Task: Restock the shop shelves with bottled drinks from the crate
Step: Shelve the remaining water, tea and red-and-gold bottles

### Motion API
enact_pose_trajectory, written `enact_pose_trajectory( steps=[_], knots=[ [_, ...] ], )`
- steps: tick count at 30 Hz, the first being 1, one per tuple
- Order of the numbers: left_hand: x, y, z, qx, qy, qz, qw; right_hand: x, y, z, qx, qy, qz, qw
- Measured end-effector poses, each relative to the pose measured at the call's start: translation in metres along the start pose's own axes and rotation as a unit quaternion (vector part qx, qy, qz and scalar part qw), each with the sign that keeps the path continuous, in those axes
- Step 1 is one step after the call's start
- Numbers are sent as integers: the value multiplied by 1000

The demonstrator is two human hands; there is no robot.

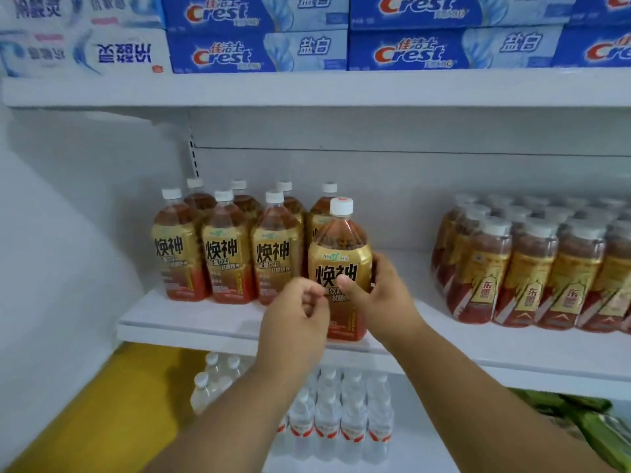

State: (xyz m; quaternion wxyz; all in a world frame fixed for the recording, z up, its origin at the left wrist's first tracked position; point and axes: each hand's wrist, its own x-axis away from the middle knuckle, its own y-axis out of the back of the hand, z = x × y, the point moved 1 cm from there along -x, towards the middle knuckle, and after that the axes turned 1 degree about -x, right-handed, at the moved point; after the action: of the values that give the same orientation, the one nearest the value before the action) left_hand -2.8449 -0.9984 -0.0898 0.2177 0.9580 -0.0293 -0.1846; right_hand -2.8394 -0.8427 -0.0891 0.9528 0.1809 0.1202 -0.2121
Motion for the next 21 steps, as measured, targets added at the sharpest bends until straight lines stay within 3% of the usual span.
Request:
enact_pose_trajectory(
  steps=[3,6,21],
  knots=[
    [-15,-13,19,14,8,89,996,-18,-13,-14,15,-14,-15,1000],
    [-36,-19,31,21,7,118,993,-35,-20,-25,17,-22,-25,999],
    [-74,-30,53,8,-67,85,994,-58,-39,-36,125,9,-59,990]
  ],
)
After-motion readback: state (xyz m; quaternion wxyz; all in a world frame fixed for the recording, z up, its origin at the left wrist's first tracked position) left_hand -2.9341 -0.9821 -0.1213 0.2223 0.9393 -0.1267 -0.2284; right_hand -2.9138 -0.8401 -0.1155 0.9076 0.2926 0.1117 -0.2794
